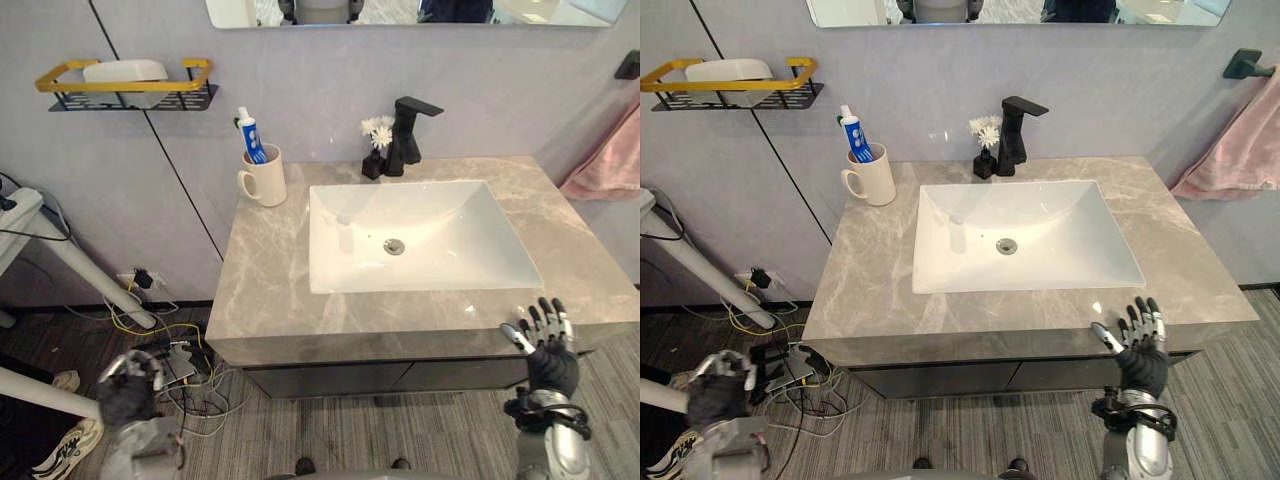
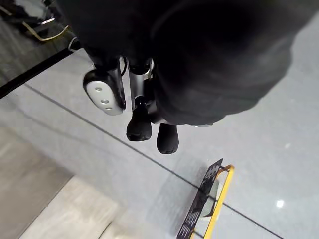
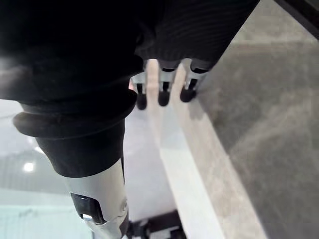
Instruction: Organize washtable
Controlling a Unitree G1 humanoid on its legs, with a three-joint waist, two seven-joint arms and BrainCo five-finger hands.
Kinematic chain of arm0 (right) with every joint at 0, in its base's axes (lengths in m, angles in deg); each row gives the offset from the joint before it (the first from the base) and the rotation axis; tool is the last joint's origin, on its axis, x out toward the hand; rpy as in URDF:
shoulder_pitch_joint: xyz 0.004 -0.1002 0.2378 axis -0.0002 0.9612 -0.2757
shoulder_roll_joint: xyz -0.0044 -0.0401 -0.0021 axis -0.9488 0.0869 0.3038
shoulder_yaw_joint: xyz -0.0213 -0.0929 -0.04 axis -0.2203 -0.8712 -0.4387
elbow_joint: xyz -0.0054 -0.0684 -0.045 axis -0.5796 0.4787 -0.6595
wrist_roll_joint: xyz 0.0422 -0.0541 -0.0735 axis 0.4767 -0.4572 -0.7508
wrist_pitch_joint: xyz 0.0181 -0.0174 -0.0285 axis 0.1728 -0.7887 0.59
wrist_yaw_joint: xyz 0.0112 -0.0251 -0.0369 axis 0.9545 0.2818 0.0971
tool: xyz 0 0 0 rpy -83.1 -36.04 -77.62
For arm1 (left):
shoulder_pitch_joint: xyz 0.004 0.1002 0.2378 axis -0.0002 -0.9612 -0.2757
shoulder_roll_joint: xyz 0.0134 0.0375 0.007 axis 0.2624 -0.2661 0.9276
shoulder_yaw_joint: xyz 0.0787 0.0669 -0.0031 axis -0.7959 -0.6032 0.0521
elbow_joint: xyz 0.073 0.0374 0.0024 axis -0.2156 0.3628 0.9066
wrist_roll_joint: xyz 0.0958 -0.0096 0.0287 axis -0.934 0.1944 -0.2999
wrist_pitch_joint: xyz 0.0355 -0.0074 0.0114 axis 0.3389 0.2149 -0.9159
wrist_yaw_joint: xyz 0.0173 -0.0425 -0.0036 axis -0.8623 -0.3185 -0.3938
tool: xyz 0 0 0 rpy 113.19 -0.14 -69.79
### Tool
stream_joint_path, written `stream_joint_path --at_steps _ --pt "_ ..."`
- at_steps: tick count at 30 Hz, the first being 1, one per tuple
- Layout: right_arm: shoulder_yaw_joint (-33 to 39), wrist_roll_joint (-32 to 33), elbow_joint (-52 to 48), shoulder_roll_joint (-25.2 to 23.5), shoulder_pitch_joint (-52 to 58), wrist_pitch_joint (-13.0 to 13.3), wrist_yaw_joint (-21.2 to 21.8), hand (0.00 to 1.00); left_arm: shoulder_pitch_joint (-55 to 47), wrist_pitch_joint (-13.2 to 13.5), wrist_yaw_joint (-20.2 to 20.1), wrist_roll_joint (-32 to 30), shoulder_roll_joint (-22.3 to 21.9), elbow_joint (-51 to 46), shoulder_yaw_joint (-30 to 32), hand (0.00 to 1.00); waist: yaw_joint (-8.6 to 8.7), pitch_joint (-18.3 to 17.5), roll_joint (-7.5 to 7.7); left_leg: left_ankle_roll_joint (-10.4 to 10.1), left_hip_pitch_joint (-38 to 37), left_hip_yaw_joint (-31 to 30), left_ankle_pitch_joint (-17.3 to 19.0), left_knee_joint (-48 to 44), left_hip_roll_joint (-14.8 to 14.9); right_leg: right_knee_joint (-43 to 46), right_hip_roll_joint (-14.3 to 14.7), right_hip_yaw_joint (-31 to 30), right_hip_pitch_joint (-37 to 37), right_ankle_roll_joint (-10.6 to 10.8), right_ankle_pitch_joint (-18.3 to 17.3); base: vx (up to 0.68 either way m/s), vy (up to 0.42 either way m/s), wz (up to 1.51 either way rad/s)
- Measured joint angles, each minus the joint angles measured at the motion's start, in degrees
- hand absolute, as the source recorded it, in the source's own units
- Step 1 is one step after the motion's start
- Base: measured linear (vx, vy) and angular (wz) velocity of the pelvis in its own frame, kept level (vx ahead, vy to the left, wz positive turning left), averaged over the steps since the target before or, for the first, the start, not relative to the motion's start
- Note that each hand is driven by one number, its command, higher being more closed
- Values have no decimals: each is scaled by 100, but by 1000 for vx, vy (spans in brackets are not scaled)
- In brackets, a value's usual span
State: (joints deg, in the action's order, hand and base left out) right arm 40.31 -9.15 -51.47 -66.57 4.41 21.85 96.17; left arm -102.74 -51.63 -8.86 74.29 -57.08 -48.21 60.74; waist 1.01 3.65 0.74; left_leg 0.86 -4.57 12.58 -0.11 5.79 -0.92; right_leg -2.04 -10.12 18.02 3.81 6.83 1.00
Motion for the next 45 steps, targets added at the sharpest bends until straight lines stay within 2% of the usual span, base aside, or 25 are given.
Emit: stream_joint_path --at_steps 2,3,6,9,12,15,18,21,22,23,24,25,26,28,30,33,34,35,38,40,41,42,43,44,45 --pt "-265 -14 -103 -6 131 23 12 0 -71 -15 -86 -2 0 16 -455 100 9 -9 0 -15 14 -12 -10 0 3 -2 2 27 0 2 -4 12 -1 3" --pt "-431 -39 -165 -8 199 30 25 0 -91 -24 -180 -9 -9 72 -731 0 32 -9 1 -22 22 -34 -14 -1 3 -3 1 58 0 -7 -8 50 -4 11" --pt "-694 -58 -194 -36 329 116 111 0 -132 -46 -403 -5 -10 212 -1197 0 121 -12 19 -21 12 -98 -19 -16 5 -6 8 85 1 -9 -9 59 -7 11" --pt "-1225 -59 -85 37 470 -8 424 0 -177 -53 -545 -14 6 214 -1368 0 49 -9 18 4 30 -162 -35 -40 2 -12 8 122 11 9 0 52 -17 9" --pt "-1536 -58 -8 -2 461 -19 626 0 -174 -67 -616 -60 52 214 -1613 0 -30 15 39 -7 96 -183 -28 -39 -9 -12 -2 139 -27 11 -1 7 -7 3" --pt "-1587 -70 -6 14 427 24 647 0 -173 37 -652 -64 149 201 -1749 0 -42 72 123 -12 194 -164 -26 -43 -22 48 -23 113 -174 12 0 -13 10 -3" --pt "-1544 -116 -39 18 198 123 631 0 -63 218 -760 -68 432 128 -1971 0 -47 323 166 8 482 38 -6 -283 -31 364 -102 -138 -612 10 5 -86 61 -32" --pt "-1510 -156 17 40 4 44 565 0 100 308 -811 -239 823 -103 -2153 0 -48 515 230 160 951 517 108 -654 -85 515 -152 -645 -1229 57 229 -147 104 -74" --pt "-1522 -196 123 94 -72 -65 498 0 212 277 -852 -345 915 -105 -2313 0 -44 539 247 302 1031 766 141 -754 -52 424 -132 -937 -1381 241 436 -138 92 -92" --pt "-1521 -220 217 157 -183 -87 490 0 261 238 -853 -434 888 -104 -2392 0 -78 588 127 431 1093 1013 180 -724 69 505 -118 -967 -1407 201 432 -258 86 -120" --pt "-1528 -241 400 229 -476 -121 440 0 524 123 -818 -524 758 -12 -2565 0 -45 759 12 503 998 1236 169 -720 191 1958 -214 -531 -1646 -269 -245 -224 53 -100" --pt "-1522 -241 643 274 -579 -139 369 0 713 -13 -720 -633 752 -8 -2690 0 -20 778 -3 540 968 1390 154 -715 219 3249 -402 -127 -1726 -422 -839 -233 59 -87" --pt "-1553 -241 787 296 -616 -145 363 0 783 -68 -707 -681 740 -8 -2738 0 -24 754 53 578 951 1495 145 -716 206 3798 -542 87 -1690 -440 -1049 -117 45 -80" --pt "-1677 -239 1171 306 -867 -170 331 0 818 -133 -606 -681 711 -14 -2684 0 -124 680 188 616 996 2004 130 -729 220 4754 -975 701 -1261 -687 -1373 -108 24 -111" --pt "-1919 -237 1363 445 -1250 -202 250 0 814 -137 -513 -660 692 -11 -2550 0 -271 622 230 641 1143 2504 151 -853 363 4818 -1196 899 -913 -725 -1401 -157 -38 -151" --pt "-2358 -218 1451 675 -1744 -200 241 0 851 -138 -338 -556 691 73 -2399 0 -501 493 363 644 1522 3127 147 -1218 608 3596 -1366 1244 -476 -540 -1262 -163 -138 -127" --pt "-2530 -172 1438 749 -1886 -197 241 0 980 -172 -299 -433 689 323 -2373 0 -494 419 461 594 1795 3252 109 -1614 723 2710 -1285 1520 -251 -43 -1287 -162 -290 -81" --pt "-2546 -150 1422 806 -1864 -197 246 0 1050 -236 -280 -406 683 473 -2380 0 -506 397 421 578 1859 3223 103 -1793 847 2427 -1192 1603 -148 103 -1371 -166 -393 -72" --pt "-2610 -106 1302 968 -1348 -192 265 0 1119 -277 -222 -414 598 657 -2420 0 -472 313 254 523 1873 2944 66 -2279 1404 1655 -583 1616 249 151 -1400 -127 -318 -52" --pt "-2611 -106 1276 1073 -1072 -195 269 0 1137 -273 -210 -414 602 657 -2438 0 -426 305 209 418 1857 2488 -9 -2255 1539 1664 -390 1554 260 149 -1400 -127 -204 -46" --pt "-2605 -106 1277 1152 -950 -204 265 0 1103 -270 -191 -414 595 657 -2441 0 -361 326 170 404 1861 1677 -8 -2237 1559 1692 -254 1415 259 143 -1400 -125 -193 -72" --pt "-2589 -93 1274 1137 -932 -202 256 0 1074 -270 -185 -418 592 657 -2444 0 -340 361 169 254 1837 879 126 -2185 1463 1720 -190 1246 243 104 -1417 -107 -164 -89" --pt "-2568 -70 1272 1127 -945 -199 255 0 1068 -270 -186 -424 573 655 -2455 0 -351 377 168 -10 1777 357 335 -2117 1349 1766 -191 1075 180 57 -1443 -74 4 -136" --pt "-2465 118 1274 1024 -1041 -195 245 0 1112 -267 -177 -456 528 654 -2460 0 -431 439 84 -311 1696 -845 479 -2075 924 1861 -175 622 12 16 -1466 -74 46 -161" --pt "-2435 254 1273 954 -1057 -184 242 0 1127 -262 -155 -454 528 650 -2454 0 -506 445 88 -317 1689 -1264 588 -2171 803 1860 -127 352 -94 -1 -1475 -54 65 -161"
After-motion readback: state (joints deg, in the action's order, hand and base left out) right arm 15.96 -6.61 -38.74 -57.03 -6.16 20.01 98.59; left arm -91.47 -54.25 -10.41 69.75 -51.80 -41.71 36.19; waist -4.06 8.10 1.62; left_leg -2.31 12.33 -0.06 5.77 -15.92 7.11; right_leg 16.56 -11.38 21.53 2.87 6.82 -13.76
